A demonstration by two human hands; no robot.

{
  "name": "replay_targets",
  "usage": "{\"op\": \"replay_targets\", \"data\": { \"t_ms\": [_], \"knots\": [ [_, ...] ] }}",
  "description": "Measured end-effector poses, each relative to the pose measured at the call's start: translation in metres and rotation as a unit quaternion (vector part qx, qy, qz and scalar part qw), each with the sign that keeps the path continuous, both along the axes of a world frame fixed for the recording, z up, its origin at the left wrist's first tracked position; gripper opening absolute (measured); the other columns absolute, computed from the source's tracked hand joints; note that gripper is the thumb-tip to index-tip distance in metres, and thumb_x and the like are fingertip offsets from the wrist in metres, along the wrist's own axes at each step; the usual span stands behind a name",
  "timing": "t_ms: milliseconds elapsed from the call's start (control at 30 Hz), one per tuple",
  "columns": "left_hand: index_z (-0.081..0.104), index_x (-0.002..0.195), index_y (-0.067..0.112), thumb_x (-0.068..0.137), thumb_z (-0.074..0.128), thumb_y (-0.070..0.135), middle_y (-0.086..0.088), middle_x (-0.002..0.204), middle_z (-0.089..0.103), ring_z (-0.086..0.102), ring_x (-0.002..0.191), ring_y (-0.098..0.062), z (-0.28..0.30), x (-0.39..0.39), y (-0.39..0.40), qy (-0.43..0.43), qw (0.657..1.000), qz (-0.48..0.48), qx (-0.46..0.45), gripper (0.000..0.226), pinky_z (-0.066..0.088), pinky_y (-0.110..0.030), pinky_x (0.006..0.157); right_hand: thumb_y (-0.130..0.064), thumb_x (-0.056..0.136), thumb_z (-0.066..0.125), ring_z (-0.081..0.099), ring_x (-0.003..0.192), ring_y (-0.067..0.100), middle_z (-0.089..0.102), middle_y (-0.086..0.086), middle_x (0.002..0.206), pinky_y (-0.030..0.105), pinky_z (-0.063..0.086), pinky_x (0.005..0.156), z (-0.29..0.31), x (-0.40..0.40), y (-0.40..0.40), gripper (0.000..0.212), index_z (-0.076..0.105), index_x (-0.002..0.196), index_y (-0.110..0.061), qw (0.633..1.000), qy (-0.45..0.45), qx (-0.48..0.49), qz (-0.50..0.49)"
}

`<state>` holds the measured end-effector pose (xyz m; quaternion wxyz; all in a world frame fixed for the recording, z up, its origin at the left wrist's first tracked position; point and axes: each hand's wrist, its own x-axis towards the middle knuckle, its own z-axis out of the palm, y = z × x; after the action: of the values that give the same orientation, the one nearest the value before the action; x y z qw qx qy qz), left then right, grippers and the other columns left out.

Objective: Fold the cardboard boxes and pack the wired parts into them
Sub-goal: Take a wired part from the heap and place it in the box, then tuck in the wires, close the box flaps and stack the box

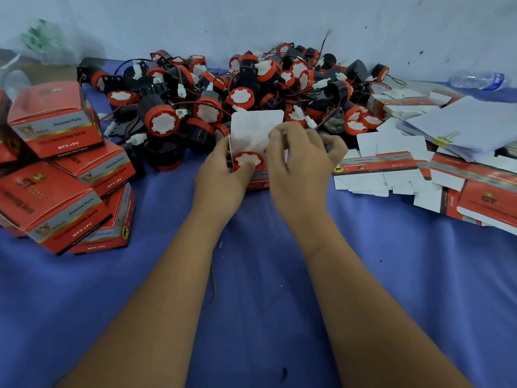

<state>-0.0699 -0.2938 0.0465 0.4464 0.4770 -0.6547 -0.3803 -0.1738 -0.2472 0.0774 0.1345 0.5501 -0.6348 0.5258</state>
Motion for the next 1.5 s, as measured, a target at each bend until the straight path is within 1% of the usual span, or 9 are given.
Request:
{"op": "replay_targets", "data": {
  "t_ms": [100, 167, 300, 533, 767, 1100, 1200, 1300, 1500],
  "knots": [
    [0.052, 0.127, 0.042, 0.093, 0.062, 0.034, 0.02, 0.113, 0.065, 0.06, 0.105, -0.003, 0.0, -0.001, -0.001, 0.004, 1.0, 0.009, 0.009, 0.037, 0.052, -0.035, 0.094, -0.032, 0.1, 0.046, 0.039, 0.087, 0.0, 0.054, -0.015, 0.075, 0.029, 0.017, 0.094, 0.001, -0.011, -0.004, 0.026, 0.066, 0.095, -0.016, 0.999, -0.044, -0.004, -0.02],
    [0.052, 0.127, 0.042, 0.092, 0.063, 0.034, 0.022, 0.112, 0.065, 0.059, 0.105, -0.002, 0.0, -0.001, -0.001, 0.007, 1.0, 0.008, 0.012, 0.037, 0.052, -0.034, 0.095, -0.037, 0.099, 0.048, 0.041, 0.101, 0.008, 0.056, -0.015, 0.088, 0.031, 0.017, 0.091, -0.002, -0.017, -0.007, 0.029, 0.068, 0.093, -0.016, 0.999, -0.04, 0.018, -0.031],
    [0.052, 0.131, 0.04, 0.091, 0.062, 0.035, 0.021, 0.114, 0.064, 0.058, 0.106, -0.001, 0.0, -0.001, 0.0, 0.008, 1.0, 0.007, 0.007, 0.041, 0.051, -0.034, 0.094, -0.04, 0.096, 0.056, 0.036, 0.12, 0.023, 0.054, -0.002, 0.123, 0.032, 0.017, 0.094, -0.013, -0.021, -0.012, 0.029, 0.072, 0.098, -0.016, 0.993, 0.029, 0.114, -0.029],
    [0.051, 0.129, 0.044, 0.09, 0.062, 0.035, 0.027, 0.109, 0.061, 0.057, 0.108, -0.003, 0.001, -0.001, 0.0, -0.003, 1.0, 0.007, 0.005, 0.042, 0.05, -0.04, 0.099, -0.044, 0.095, 0.056, 0.029, 0.132, 0.026, 0.042, 0.001, 0.141, 0.038, 0.016, 0.103, -0.018, -0.023, -0.012, 0.027, 0.073, 0.109, -0.029, 0.973, 0.104, 0.187, -0.088],
    [0.048, 0.118, 0.055, 0.082, 0.058, 0.037, 0.029, 0.106, 0.062, 0.057, 0.109, -0.004, 0.006, 0.0, 0.005, -0.013, 1.0, -0.015, 0.003, 0.041, 0.047, -0.045, 0.101, -0.042, 0.089, 0.064, 0.034, 0.118, 0.024, 0.046, -0.004, 0.121, 0.036, 0.025, 0.1, -0.012, -0.023, -0.013, 0.018, 0.074, 0.103, -0.039, 0.97, 0.014, 0.222, -0.102],
    [0.051, 0.131, 0.046, 0.091, 0.06, 0.031, 0.023, 0.116, 0.064, 0.058, 0.111, -0.005, 0.003, 0.001, 0.002, 0.003, 1.0, -0.014, 0.008, 0.044, 0.05, -0.041, 0.099, -0.022, 0.087, 0.064, 0.047, 0.102, 0.021, 0.057, 0.004, 0.109, 0.041, 0.042, 0.087, -0.015, -0.024, -0.01, 0.02, 0.074, 0.078, -0.008, 0.99, -0.041, 0.133, -0.023],
    [0.05, 0.134, 0.046, 0.091, 0.061, 0.032, 0.022, 0.117, 0.063, 0.058, 0.112, -0.006, 0.003, 0.0, 0.0, 0.005, 1.0, -0.012, 0.016, 0.047, 0.05, -0.04, 0.1, -0.024, 0.089, 0.064, 0.049, 0.096, 0.013, 0.055, 0.0, 0.111, 0.033, 0.047, 0.078, -0.015, -0.028, -0.012, 0.019, 0.075, 0.082, -0.011, 0.985, -0.085, 0.15, 0.002],
    [0.049, 0.136, 0.046, 0.091, 0.06, 0.029, 0.024, 0.115, 0.062, 0.057, 0.113, -0.006, 0.003, 0.001, 0.0, 0.004, 1.0, -0.014, 0.016, 0.049, 0.05, -0.039, 0.1, -0.03, 0.091, 0.067, 0.046, 0.086, 0.003, 0.053, -0.004, 0.112, 0.011, 0.035, 0.062, -0.016, -0.03, -0.013, 0.014, 0.076, 0.097, -0.021, 0.978, -0.11, 0.178, 0.021],
    [0.05, 0.136, 0.048, 0.09, 0.061, 0.026, 0.022, 0.117, 0.065, 0.058, 0.114, -0.007, 0.003, 0.001, 0.0, 0.005, 1.0, -0.029, 0.011, 0.052, 0.049, -0.041, 0.101, -0.031, 0.092, 0.064, 0.043, 0.068, 0.007, 0.049, -0.009, 0.093, 0.014, 0.029, 0.054, -0.02, -0.025, -0.013, 0.016, 0.065, 0.083, -0.018, 0.98, -0.09, 0.174, -0.034]
  ]
}}
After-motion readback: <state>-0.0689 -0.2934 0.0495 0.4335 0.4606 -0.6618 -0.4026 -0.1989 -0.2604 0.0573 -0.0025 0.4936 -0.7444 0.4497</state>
